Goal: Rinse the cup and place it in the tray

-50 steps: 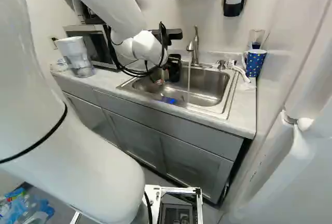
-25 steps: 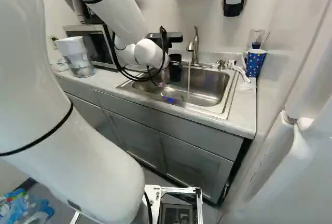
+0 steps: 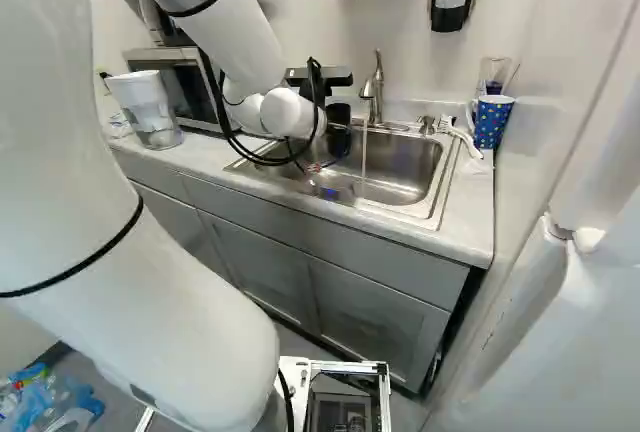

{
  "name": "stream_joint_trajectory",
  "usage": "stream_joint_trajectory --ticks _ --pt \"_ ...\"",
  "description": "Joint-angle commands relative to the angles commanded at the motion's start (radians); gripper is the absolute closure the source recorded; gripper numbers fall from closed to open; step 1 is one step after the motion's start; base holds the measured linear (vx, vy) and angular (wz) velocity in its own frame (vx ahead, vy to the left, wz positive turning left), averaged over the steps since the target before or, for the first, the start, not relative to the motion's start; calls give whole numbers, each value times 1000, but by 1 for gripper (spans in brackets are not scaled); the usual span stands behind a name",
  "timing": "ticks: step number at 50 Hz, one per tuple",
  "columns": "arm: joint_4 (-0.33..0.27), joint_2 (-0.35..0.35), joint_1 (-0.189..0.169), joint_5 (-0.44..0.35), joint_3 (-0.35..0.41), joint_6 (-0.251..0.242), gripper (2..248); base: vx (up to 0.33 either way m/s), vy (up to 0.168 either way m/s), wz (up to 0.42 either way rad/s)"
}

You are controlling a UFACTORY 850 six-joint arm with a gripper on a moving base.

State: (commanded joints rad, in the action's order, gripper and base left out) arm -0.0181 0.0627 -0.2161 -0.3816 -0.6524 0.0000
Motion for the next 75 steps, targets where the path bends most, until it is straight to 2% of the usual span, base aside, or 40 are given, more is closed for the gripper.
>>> stream_joint_trajectory --ticks 47,75 --pt "0 25 -6 0 24 0 137 0 0 0" --pt "0 53 -64 0 51 0 137 0 0 0"
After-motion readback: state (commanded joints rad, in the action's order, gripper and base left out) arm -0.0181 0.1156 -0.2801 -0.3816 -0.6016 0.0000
